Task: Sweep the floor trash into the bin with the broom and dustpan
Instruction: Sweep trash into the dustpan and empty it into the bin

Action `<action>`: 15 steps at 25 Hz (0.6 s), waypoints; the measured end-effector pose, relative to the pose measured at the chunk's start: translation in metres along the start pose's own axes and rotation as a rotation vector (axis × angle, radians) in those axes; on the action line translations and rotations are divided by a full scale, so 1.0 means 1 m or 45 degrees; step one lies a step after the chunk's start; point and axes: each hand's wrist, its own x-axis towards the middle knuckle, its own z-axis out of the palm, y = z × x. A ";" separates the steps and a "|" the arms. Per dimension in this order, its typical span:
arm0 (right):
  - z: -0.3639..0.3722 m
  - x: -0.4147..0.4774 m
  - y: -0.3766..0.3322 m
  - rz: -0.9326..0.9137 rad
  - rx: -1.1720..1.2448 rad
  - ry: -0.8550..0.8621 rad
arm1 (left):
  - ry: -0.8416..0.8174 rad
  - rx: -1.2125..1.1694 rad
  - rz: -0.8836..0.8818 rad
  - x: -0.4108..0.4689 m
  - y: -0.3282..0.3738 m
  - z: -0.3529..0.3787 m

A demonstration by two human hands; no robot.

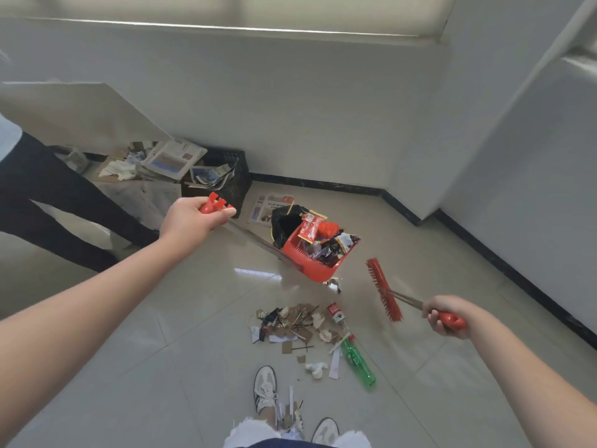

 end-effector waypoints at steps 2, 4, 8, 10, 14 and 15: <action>0.005 -0.001 -0.010 0.016 0.002 -0.010 | 0.047 -0.091 -0.084 0.015 -0.013 0.003; 0.011 -0.003 -0.024 0.002 0.008 -0.010 | 0.089 -0.151 -0.198 0.031 -0.025 0.005; 0.029 -0.008 -0.053 -0.020 -0.042 0.022 | 0.133 -0.307 -0.407 0.061 -0.046 0.016; 0.042 -0.007 -0.068 -0.022 -0.013 0.015 | 0.166 -0.391 -0.510 0.077 -0.061 0.021; 0.071 -0.006 -0.095 0.004 -0.073 0.015 | 0.160 -0.563 -0.695 0.103 -0.085 0.030; 0.078 -0.007 -0.101 0.010 -0.082 0.009 | 0.155 -0.617 -0.743 0.107 -0.087 0.033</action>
